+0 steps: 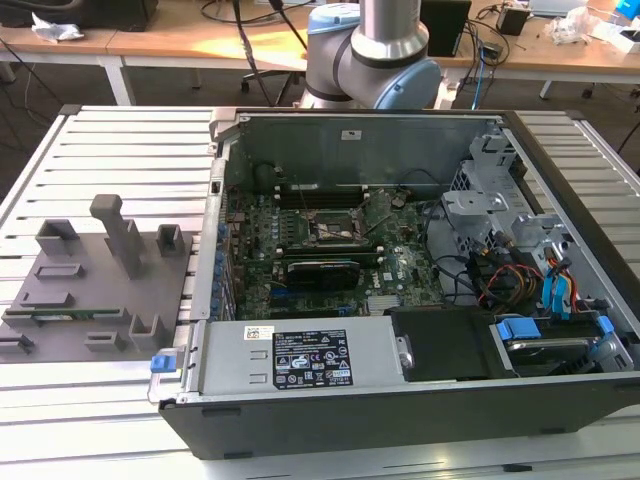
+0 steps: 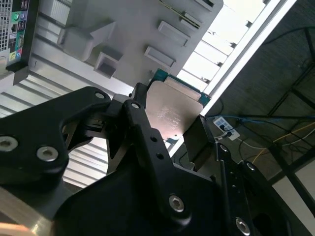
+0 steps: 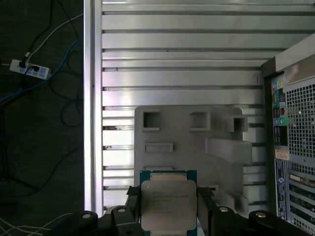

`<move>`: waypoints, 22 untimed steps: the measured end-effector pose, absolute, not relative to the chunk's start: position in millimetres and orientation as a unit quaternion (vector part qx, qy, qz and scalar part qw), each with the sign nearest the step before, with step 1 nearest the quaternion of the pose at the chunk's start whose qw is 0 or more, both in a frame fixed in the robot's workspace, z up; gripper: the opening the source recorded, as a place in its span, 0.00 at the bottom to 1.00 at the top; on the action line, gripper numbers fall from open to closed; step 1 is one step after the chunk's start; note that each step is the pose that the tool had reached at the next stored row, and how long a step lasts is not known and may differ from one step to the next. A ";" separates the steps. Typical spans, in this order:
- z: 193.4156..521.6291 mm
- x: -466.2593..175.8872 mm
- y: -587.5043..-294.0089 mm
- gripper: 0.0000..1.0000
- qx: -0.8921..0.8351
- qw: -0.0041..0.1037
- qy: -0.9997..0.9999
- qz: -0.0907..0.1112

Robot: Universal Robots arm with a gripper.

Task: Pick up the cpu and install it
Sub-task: 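Pick up the cpu and move it towards the insertion slot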

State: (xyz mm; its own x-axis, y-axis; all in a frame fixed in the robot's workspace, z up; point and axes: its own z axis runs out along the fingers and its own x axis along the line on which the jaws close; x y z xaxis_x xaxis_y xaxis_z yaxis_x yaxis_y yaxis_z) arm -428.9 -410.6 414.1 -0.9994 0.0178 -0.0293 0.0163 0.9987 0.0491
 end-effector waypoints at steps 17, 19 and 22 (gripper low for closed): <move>414.8 -405.8 -410.6 0.55 0.009 0.015 1.000 0.024; 414.8 -403.7 -410.6 0.55 0.009 0.015 1.000 0.024; 414.8 -399.8 -410.6 0.55 0.009 0.015 1.000 0.024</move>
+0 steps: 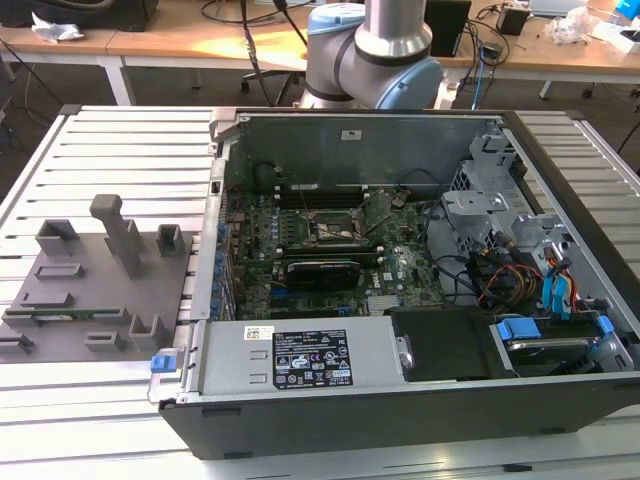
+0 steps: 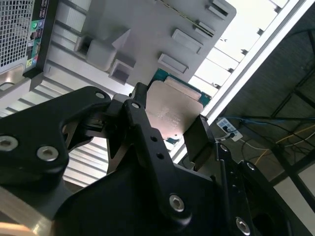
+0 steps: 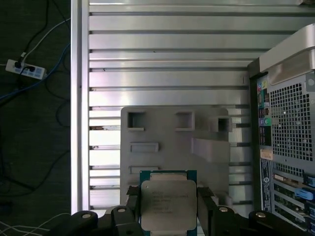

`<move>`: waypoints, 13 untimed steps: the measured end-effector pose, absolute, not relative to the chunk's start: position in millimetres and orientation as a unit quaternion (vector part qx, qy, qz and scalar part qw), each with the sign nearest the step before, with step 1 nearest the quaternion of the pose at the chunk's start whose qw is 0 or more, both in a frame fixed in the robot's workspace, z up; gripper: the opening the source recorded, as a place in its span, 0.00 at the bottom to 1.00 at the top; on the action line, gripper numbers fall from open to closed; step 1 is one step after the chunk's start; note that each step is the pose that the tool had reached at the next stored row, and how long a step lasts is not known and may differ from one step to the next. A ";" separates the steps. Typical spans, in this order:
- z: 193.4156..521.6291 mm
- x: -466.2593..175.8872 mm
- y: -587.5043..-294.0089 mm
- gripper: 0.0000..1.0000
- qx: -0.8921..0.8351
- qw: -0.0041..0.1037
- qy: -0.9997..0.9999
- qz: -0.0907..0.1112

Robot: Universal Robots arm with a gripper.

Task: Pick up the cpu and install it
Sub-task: 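Pick up the cpu and move it towards the insertion slot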

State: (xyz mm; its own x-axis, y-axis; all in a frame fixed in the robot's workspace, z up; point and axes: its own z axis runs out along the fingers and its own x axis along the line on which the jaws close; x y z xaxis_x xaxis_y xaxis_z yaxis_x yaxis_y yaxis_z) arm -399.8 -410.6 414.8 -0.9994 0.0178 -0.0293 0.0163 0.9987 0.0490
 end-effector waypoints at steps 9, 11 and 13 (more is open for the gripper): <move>414.8 -383.8 -410.6 0.55 0.008 0.015 1.000 0.024; 414.8 -379.2 -410.6 0.55 0.008 0.015 1.000 0.024; 414.8 -376.4 -410.6 0.55 0.009 0.015 1.000 0.024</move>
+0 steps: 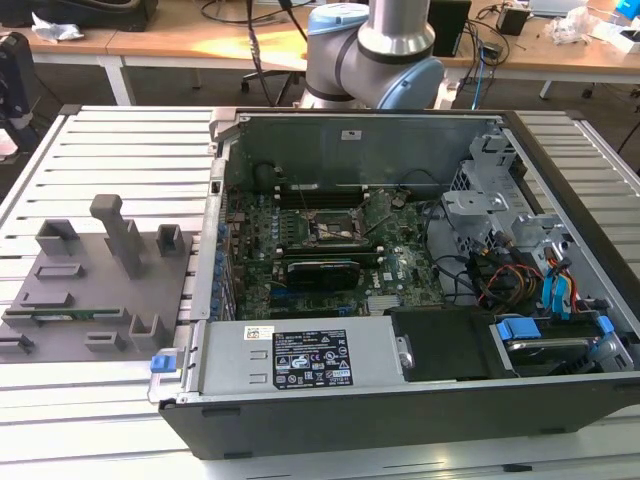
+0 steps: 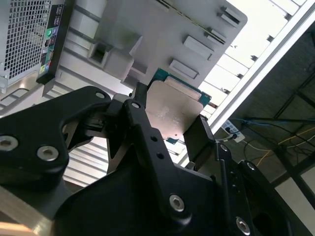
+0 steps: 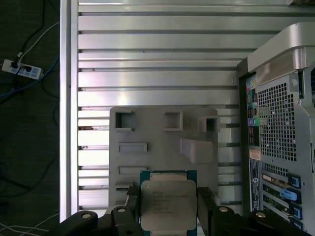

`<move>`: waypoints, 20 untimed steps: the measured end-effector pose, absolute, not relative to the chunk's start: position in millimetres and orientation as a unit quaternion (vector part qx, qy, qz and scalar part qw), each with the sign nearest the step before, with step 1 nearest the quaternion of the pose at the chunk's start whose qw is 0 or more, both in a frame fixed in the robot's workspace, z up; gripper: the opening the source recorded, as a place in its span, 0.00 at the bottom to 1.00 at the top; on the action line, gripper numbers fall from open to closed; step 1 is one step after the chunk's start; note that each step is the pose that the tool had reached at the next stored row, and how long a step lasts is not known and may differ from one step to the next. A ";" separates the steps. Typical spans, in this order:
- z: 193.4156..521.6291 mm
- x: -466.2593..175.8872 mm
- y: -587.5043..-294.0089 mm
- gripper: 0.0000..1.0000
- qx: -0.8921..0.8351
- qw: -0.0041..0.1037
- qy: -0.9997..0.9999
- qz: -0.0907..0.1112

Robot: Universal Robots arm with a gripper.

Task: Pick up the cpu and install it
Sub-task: 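Pick up the cpu and move it towards the insertion slot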

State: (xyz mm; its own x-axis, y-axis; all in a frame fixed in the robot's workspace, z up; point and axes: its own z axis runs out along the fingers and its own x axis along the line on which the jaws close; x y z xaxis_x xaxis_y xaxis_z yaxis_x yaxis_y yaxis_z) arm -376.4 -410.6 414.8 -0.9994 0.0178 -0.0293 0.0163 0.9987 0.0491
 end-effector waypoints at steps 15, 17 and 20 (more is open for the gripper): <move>414.8 -349.1 -410.6 0.55 0.008 0.015 1.000 0.024; 414.8 -342.8 -410.6 0.55 0.009 0.015 1.000 0.024; 414.8 -336.7 -410.6 0.55 0.009 0.015 1.000 0.024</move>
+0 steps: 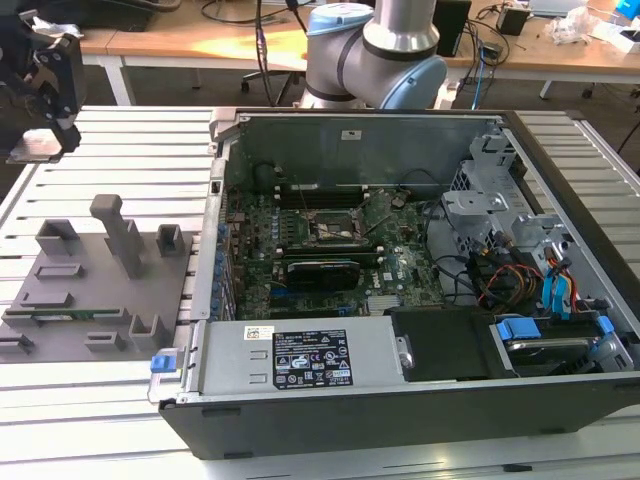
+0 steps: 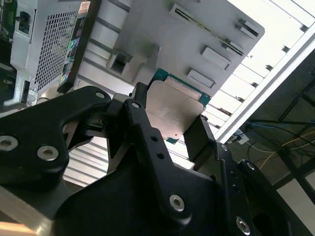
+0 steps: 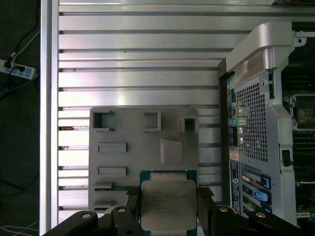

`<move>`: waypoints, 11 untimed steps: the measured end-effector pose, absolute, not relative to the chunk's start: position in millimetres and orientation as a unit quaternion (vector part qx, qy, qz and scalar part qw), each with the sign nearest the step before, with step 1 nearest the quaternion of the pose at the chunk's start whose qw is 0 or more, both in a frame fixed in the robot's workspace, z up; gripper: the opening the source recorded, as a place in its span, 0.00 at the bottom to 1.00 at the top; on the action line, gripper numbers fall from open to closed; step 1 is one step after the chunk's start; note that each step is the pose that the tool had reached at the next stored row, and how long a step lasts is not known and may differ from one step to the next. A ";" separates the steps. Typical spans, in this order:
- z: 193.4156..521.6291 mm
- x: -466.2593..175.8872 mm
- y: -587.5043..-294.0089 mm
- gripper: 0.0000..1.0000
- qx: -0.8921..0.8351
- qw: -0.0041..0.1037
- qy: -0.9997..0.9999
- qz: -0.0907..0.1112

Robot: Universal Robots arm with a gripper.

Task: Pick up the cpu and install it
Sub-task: 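Pick up the cpu and move it towards the insertion slot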

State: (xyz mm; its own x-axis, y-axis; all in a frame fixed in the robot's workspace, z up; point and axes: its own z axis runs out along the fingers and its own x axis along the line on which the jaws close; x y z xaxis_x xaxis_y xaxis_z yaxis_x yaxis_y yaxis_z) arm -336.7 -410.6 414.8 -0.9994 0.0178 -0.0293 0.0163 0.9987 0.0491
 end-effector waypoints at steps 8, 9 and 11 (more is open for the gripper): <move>414.8 -311.4 -410.6 0.55 0.009 0.015 1.000 0.024; 414.8 -308.7 -410.6 0.55 0.009 0.015 1.000 0.024; 414.7 -301.1 -410.7 0.55 0.008 0.015 1.000 0.024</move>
